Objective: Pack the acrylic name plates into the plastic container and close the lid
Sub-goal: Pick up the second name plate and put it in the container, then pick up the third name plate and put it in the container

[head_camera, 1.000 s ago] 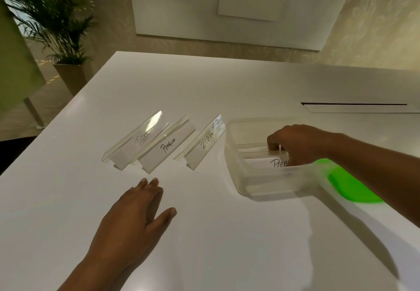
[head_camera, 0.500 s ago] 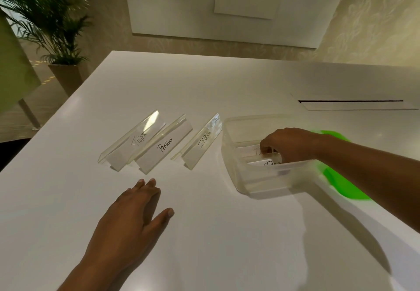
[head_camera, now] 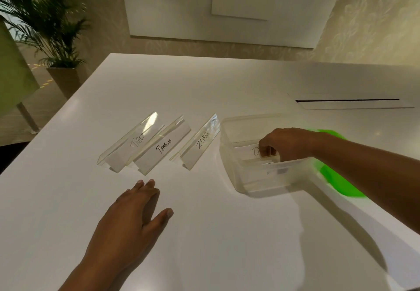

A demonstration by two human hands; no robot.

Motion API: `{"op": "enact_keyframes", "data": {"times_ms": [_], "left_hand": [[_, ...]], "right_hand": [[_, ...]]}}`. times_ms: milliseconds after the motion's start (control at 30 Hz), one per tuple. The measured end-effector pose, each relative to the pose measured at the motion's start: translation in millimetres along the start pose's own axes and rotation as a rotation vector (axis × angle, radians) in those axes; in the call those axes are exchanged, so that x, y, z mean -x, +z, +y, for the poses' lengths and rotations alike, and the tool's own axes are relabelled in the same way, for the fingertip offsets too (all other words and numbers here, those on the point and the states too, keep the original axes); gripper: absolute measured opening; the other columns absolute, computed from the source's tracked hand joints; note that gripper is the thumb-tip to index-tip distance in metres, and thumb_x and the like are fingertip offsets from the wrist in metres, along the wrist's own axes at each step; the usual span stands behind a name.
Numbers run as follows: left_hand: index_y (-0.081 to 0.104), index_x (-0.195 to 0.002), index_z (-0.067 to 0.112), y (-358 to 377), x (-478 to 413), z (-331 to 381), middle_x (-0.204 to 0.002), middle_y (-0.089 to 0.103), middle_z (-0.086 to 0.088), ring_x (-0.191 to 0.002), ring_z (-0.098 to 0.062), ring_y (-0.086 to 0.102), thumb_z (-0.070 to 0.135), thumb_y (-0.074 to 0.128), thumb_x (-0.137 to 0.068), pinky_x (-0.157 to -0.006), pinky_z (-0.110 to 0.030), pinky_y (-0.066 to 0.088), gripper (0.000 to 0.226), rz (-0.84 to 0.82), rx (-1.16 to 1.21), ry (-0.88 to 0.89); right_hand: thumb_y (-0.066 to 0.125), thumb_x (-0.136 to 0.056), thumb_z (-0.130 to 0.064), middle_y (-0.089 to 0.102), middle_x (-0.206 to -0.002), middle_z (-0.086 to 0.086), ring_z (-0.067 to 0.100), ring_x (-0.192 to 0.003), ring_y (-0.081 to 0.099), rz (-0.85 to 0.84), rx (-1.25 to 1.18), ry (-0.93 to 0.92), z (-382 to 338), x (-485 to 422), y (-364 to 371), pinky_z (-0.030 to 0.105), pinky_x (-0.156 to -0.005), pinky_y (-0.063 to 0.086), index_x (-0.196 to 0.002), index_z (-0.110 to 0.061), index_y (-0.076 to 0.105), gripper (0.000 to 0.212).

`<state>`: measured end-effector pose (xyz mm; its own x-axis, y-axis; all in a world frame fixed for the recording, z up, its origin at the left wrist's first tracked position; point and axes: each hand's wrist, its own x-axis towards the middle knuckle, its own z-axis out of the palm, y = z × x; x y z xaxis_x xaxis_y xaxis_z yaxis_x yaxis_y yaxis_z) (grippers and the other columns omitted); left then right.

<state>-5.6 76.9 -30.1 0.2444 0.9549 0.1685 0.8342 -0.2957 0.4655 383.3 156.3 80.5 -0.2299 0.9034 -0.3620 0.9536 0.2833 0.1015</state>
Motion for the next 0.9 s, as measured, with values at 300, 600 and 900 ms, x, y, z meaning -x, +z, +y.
{"op": "enact_keyframes", "data": {"times_ms": [300,600,900], "left_hand": [[0.054,-0.137,0.028,-1,-1,1,-0.151,0.044,0.013,-0.142,-0.01,0.034,0.077,0.035,-0.075,-0.108,-0.035,0.035,0.082,0.01,0.004,-0.016],[0.043,-0.145,0.031,-2,3,3,-0.156,0.033,0.017,-0.145,-0.005,0.024,0.072,0.043,-0.085,-0.112,-0.026,0.023,0.073,0.0,0.023,-0.027],[0.05,-0.139,0.033,-14,-1,7,-0.149,0.043,0.021,-0.141,-0.003,0.033,0.061,0.056,-0.086,-0.11,-0.021,0.032,0.06,0.03,0.122,-0.028]], "right_hand": [[0.084,-0.071,-0.037,0.069,-0.098,-0.013,0.001,-0.087,0.067,0.559,-0.463,-0.004,-28,28,-49,0.028,-0.078,0.058,-0.101,-0.022,0.069,0.037],[0.063,-0.085,-0.048,0.065,-0.125,-0.014,0.004,-0.113,0.06,0.765,-0.472,-0.398,-173,72,18,0.03,-0.091,0.052,-0.116,-0.029,0.066,0.036],[0.027,-0.086,-0.077,-0.001,-0.157,-0.028,-0.017,-0.139,-0.013,0.393,-0.389,-0.227,-183,30,96,0.006,-0.107,-0.011,-0.151,-0.041,0.019,0.075]]}}
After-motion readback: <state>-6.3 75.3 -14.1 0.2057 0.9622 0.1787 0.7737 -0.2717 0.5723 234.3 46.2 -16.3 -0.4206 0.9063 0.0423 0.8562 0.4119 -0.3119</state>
